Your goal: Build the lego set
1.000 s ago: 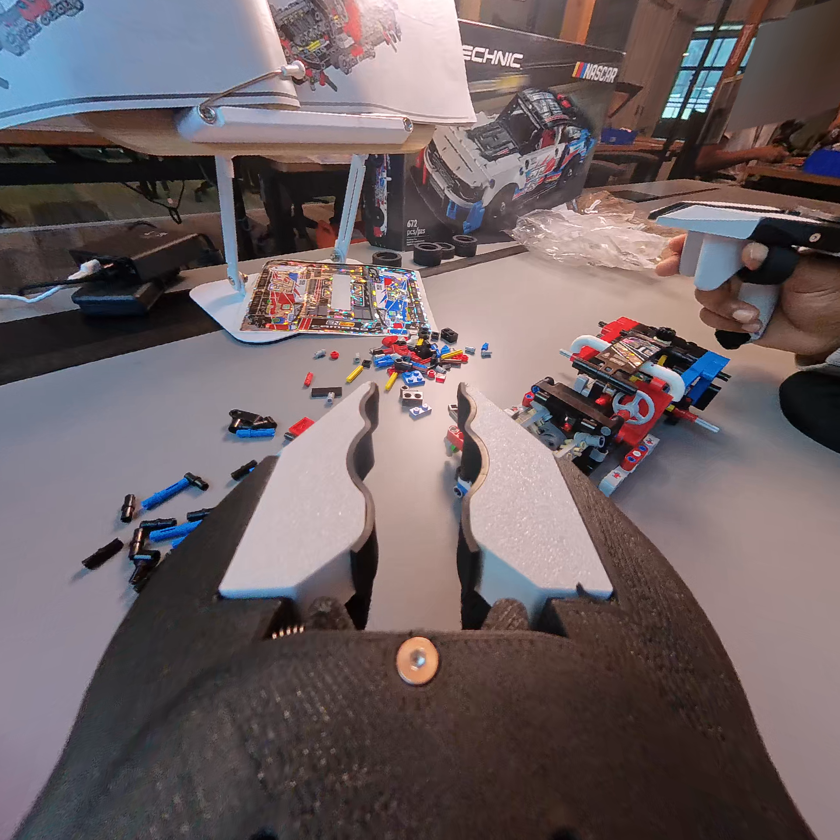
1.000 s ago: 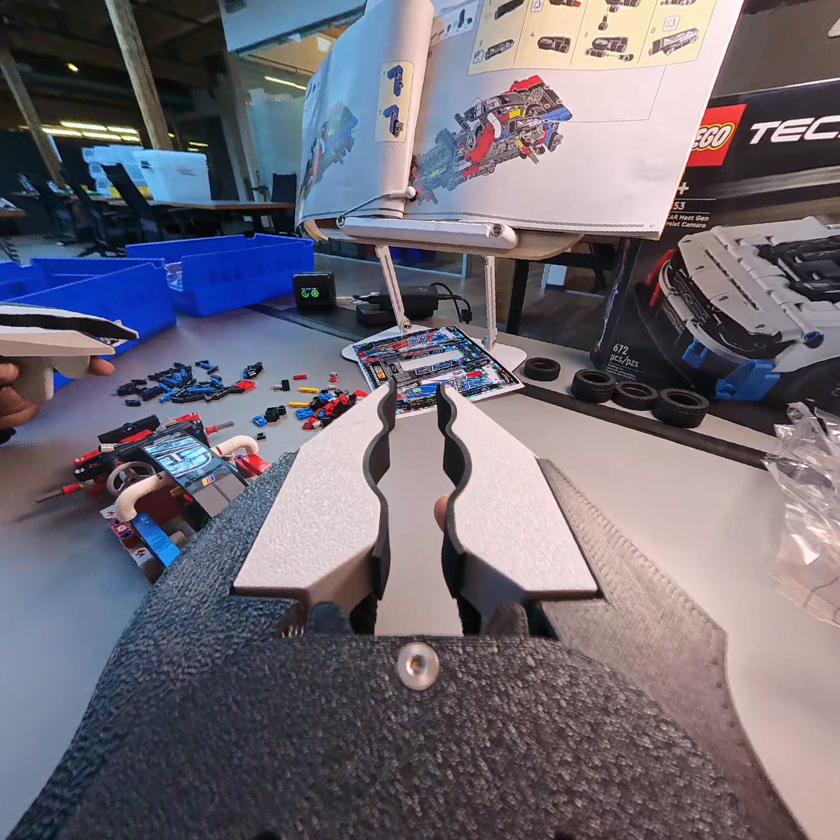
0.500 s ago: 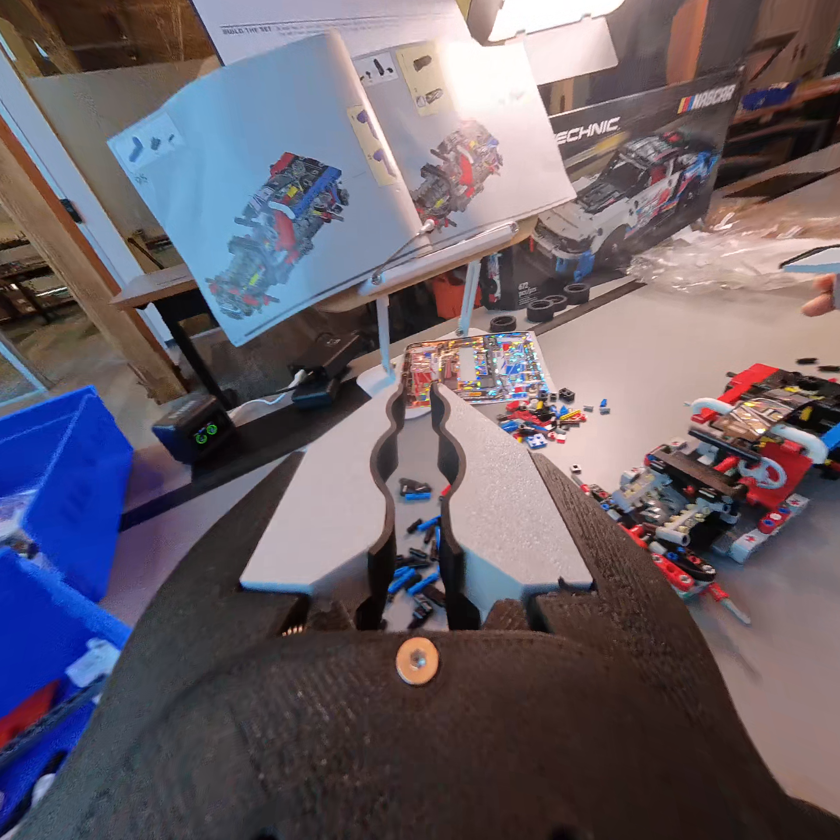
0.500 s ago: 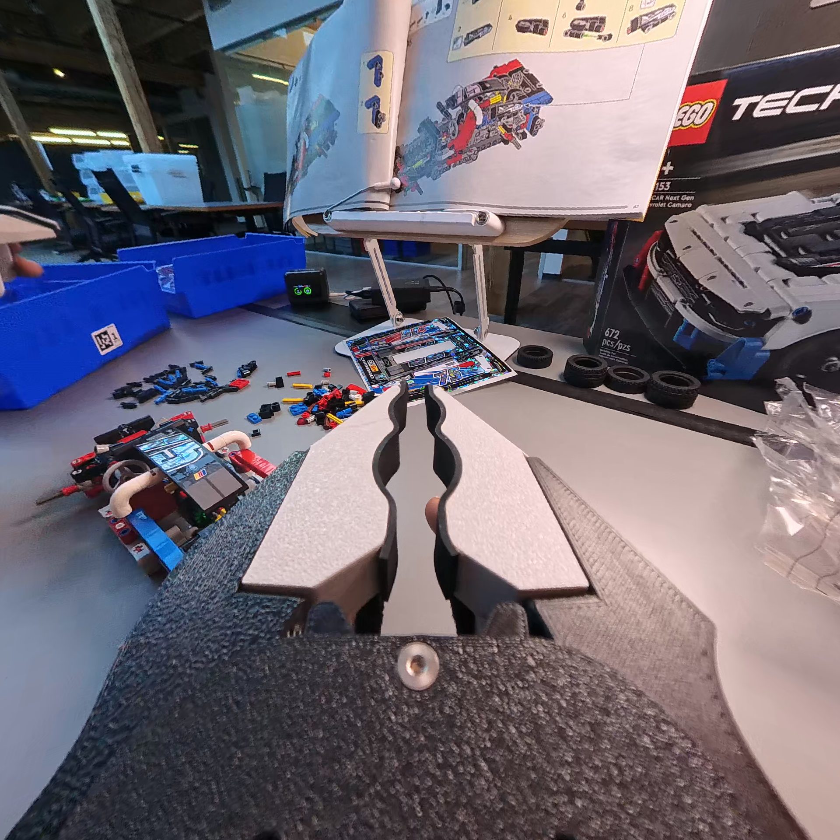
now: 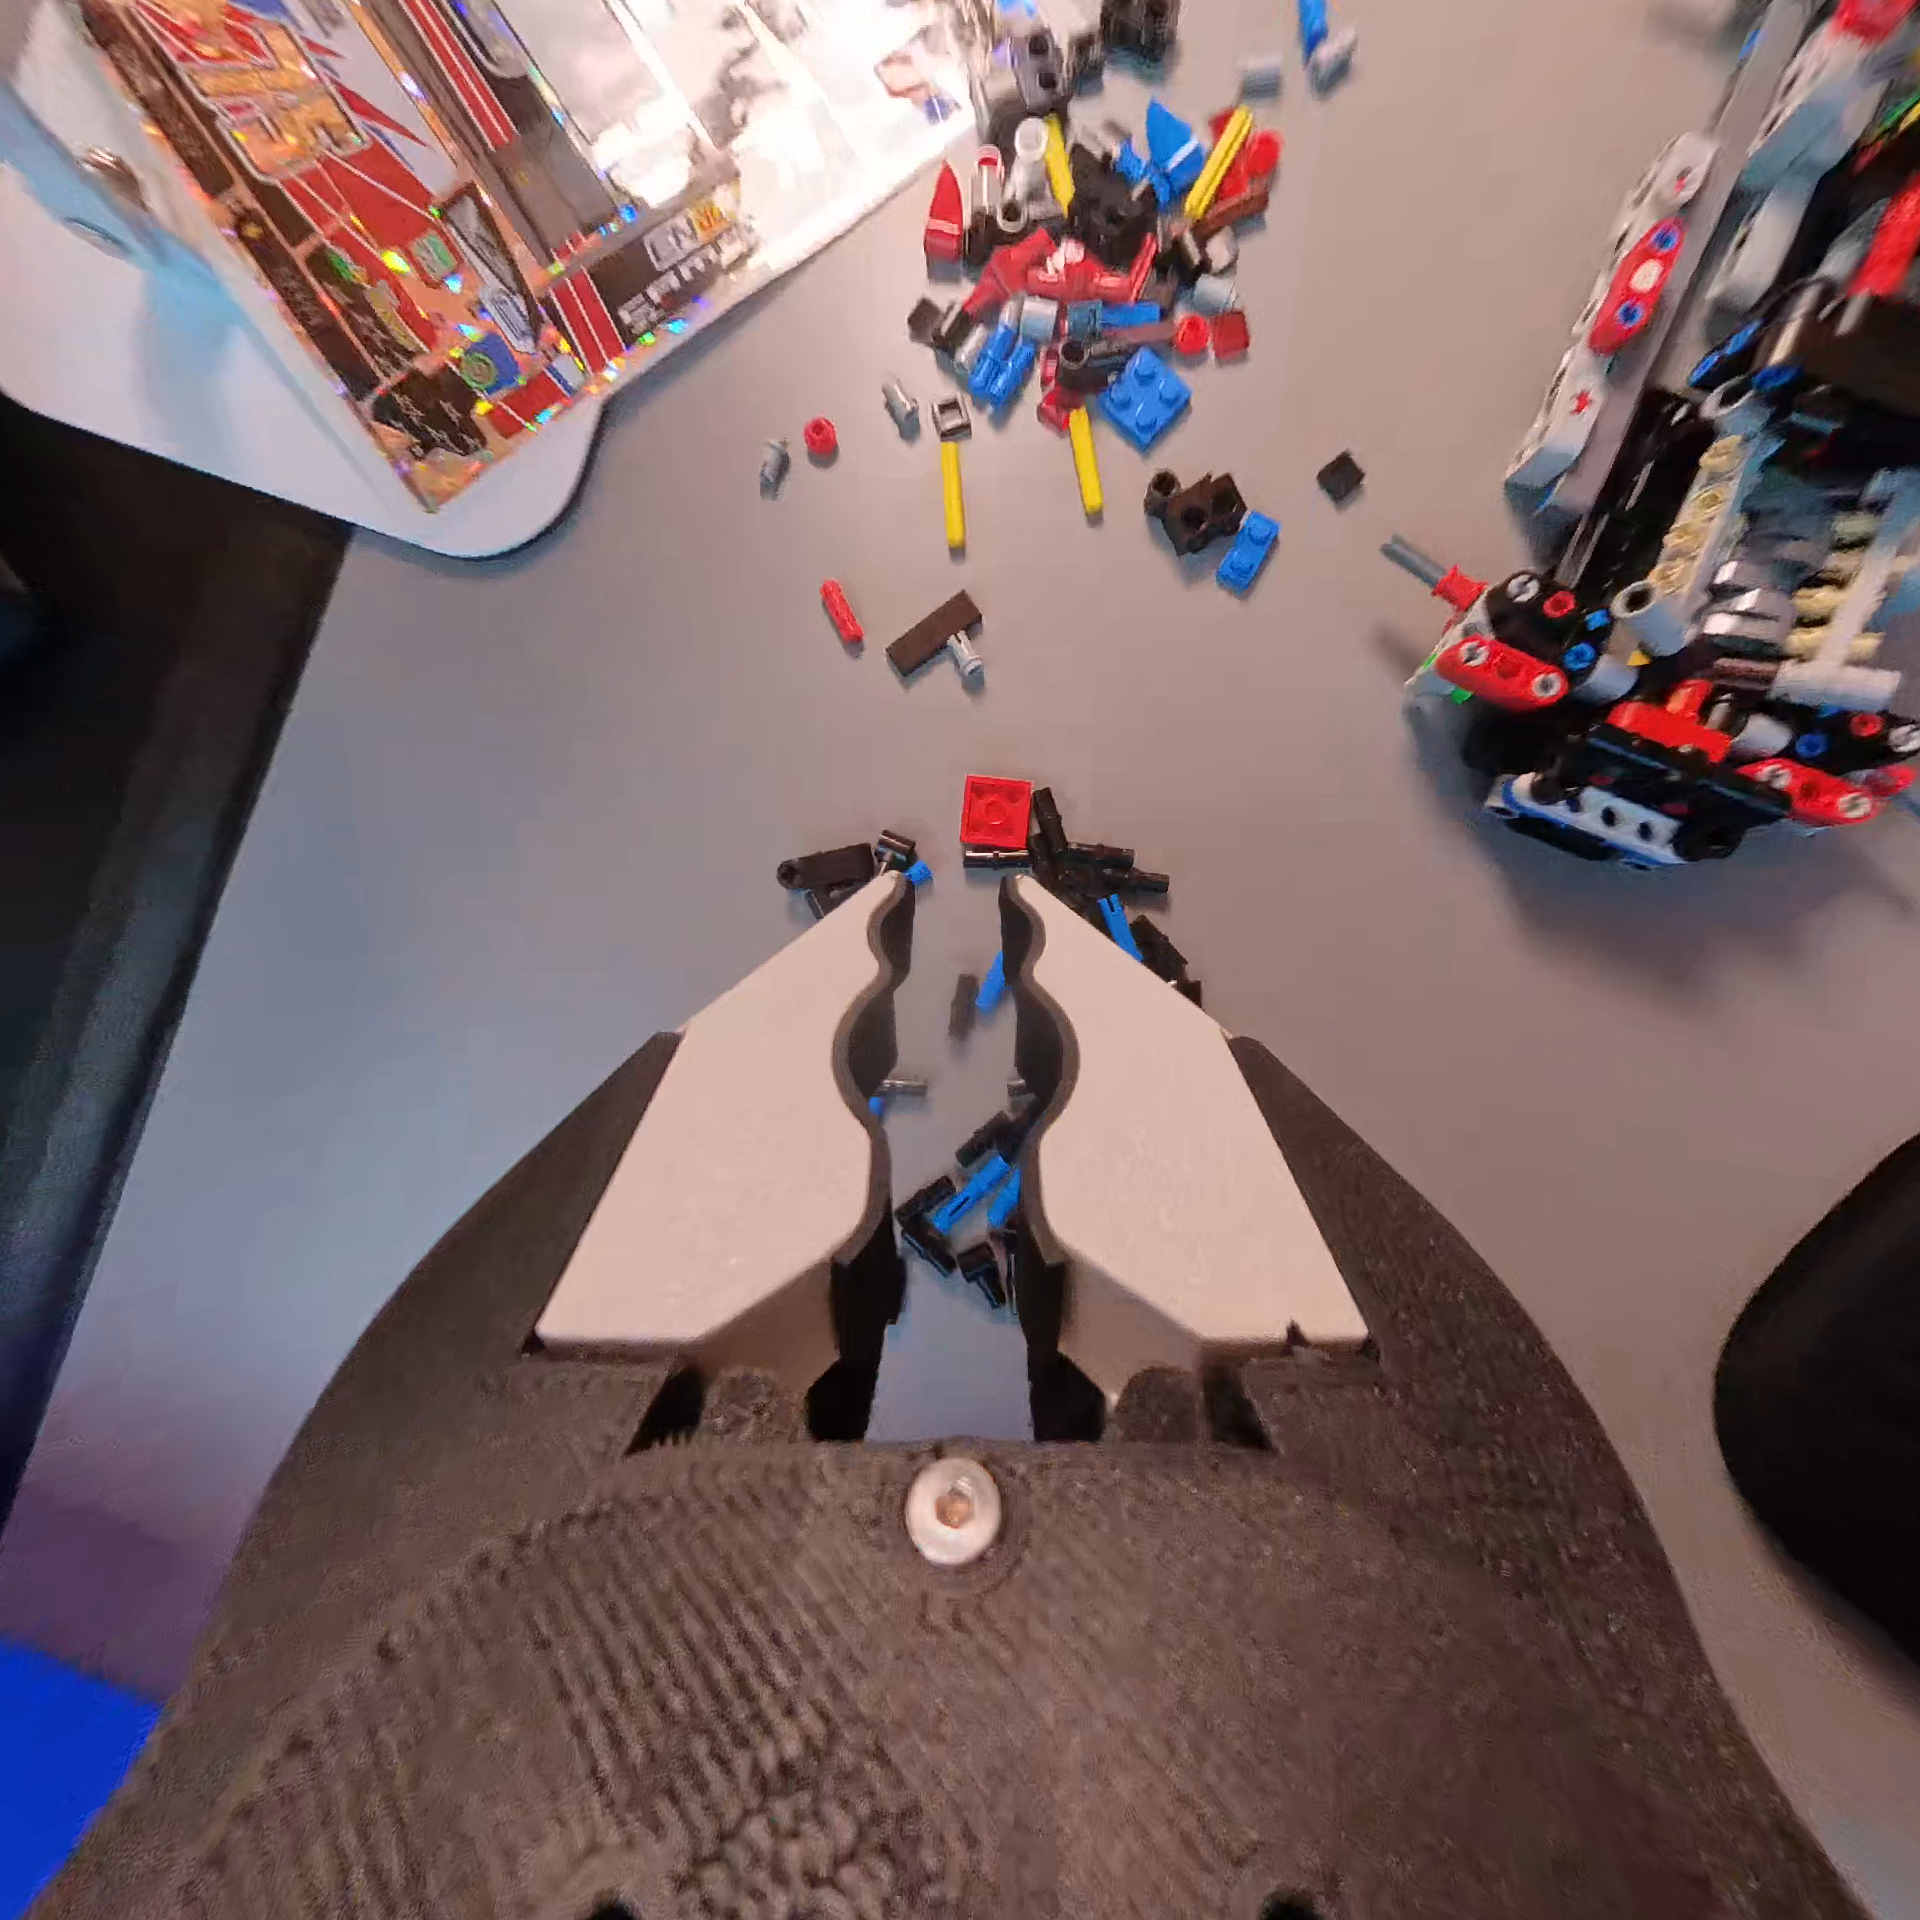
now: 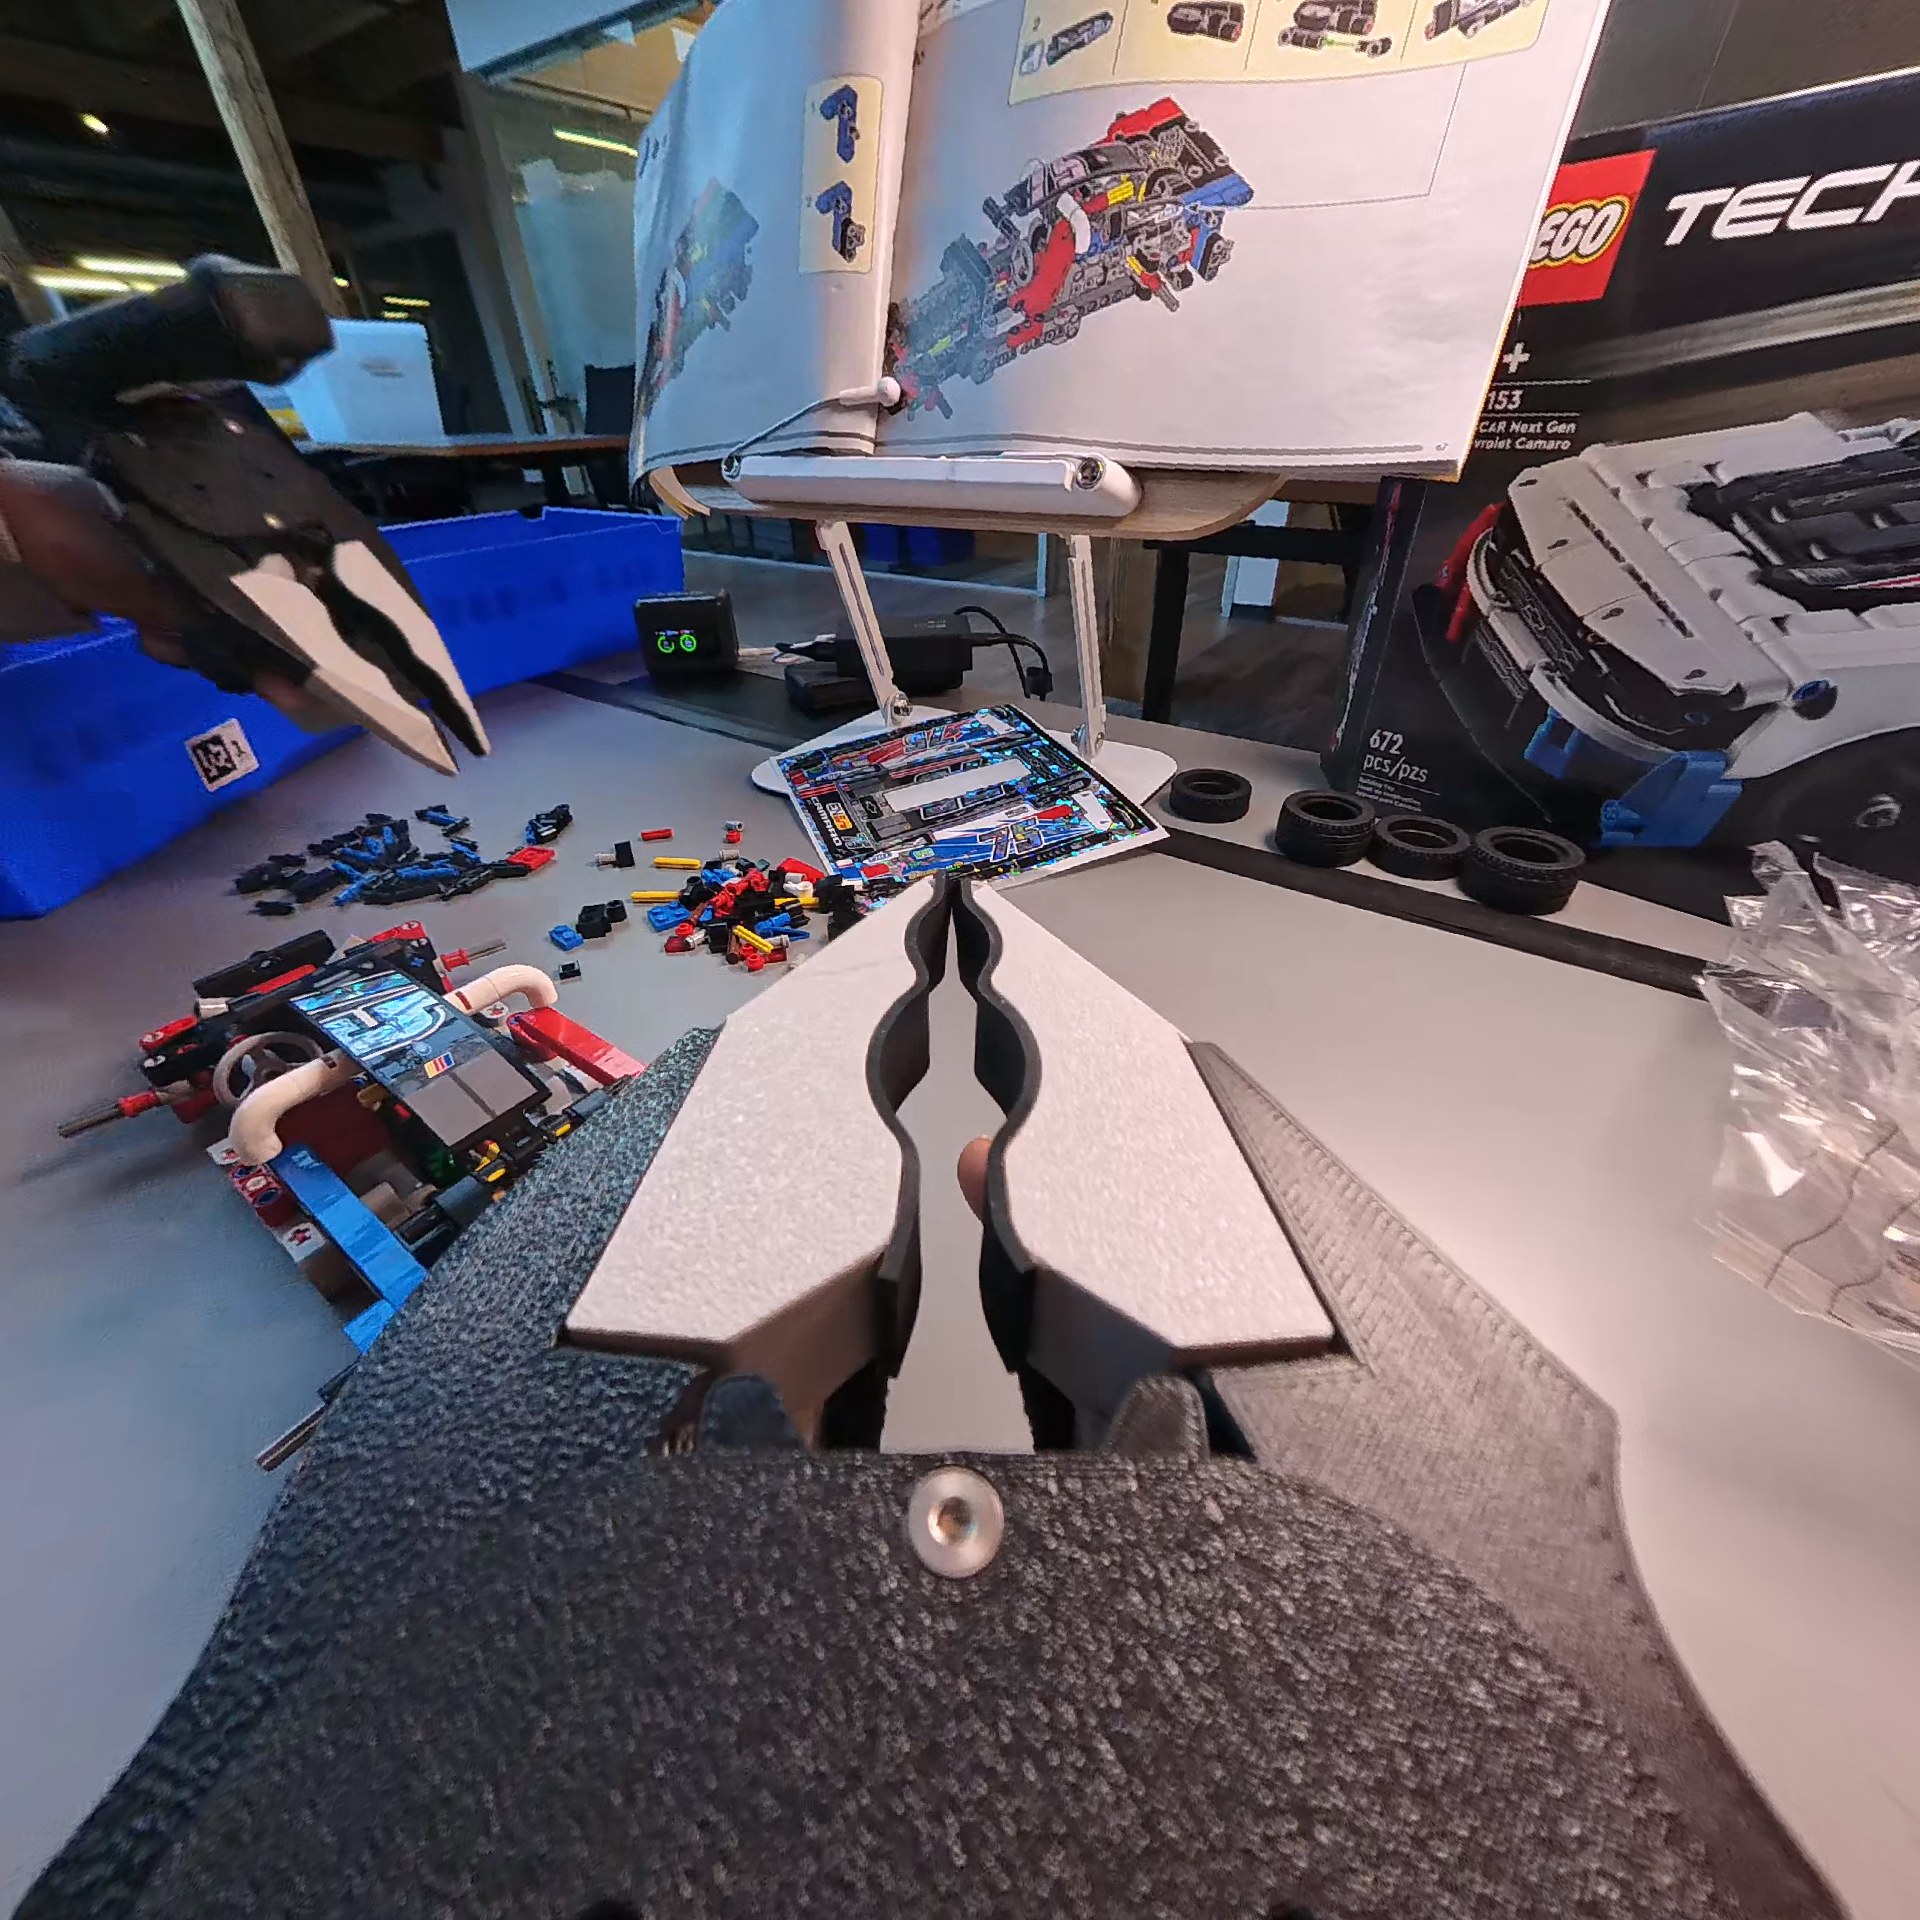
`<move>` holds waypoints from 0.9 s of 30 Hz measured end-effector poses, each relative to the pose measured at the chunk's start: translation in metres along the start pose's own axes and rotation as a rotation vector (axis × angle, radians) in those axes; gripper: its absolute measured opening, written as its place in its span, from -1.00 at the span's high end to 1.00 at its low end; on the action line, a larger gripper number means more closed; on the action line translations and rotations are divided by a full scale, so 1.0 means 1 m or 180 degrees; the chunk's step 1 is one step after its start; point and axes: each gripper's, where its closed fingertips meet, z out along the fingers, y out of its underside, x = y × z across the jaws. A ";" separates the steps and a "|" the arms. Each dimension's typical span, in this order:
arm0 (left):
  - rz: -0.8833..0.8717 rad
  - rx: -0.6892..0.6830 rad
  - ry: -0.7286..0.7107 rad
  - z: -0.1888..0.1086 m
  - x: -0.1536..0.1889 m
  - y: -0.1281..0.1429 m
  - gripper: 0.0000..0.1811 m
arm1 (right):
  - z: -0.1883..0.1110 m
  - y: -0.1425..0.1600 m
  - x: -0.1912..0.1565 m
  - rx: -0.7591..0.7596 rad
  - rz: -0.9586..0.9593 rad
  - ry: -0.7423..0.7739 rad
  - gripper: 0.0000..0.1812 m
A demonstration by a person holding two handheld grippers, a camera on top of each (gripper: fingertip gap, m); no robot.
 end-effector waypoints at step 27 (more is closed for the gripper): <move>0.0182 -0.0542 0.0072 0.049 -0.013 0.011 0.98 | 0.002 0.010 -0.004 -0.0179 0.0020 -0.0086 1.00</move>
